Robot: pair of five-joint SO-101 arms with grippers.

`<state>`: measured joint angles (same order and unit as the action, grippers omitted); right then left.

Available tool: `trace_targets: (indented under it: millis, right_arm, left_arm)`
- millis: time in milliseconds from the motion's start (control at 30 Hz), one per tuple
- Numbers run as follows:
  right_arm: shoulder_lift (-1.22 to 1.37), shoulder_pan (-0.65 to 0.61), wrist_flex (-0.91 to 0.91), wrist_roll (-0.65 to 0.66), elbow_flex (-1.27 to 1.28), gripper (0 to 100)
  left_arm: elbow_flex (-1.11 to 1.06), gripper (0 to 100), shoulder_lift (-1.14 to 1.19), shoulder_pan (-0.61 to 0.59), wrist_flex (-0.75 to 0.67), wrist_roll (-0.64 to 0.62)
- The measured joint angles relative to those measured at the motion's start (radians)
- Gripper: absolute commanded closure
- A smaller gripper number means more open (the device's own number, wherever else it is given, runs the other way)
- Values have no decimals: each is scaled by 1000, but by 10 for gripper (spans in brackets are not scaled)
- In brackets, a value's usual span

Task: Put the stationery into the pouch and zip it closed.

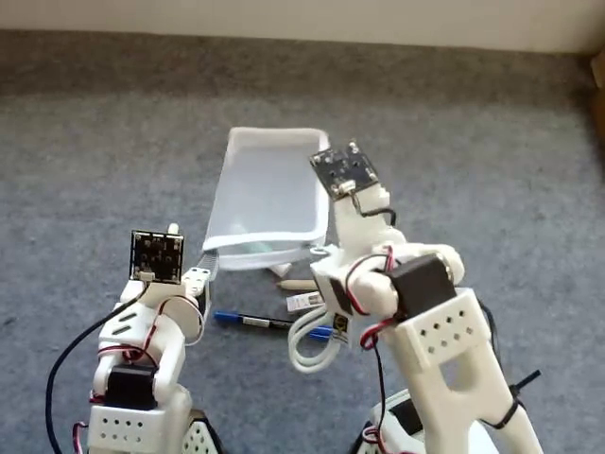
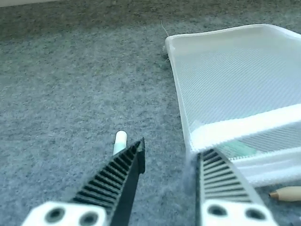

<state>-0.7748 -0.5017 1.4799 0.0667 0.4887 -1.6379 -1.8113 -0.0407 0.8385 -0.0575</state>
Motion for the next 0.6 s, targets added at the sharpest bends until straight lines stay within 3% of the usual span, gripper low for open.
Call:
trace_targets:
  millis: [200,400,600]
  right_arm:
    - [-46,-77,51,0,0,993]
    - [-46,-84,60,0,0,993]
    - [-46,-91,60,0,0,993]
  left_arm:
    - [0,830,0,0,0,-2]
    - [0,992,0,29,0,-2]
    - [2,993,0,31,0,21]
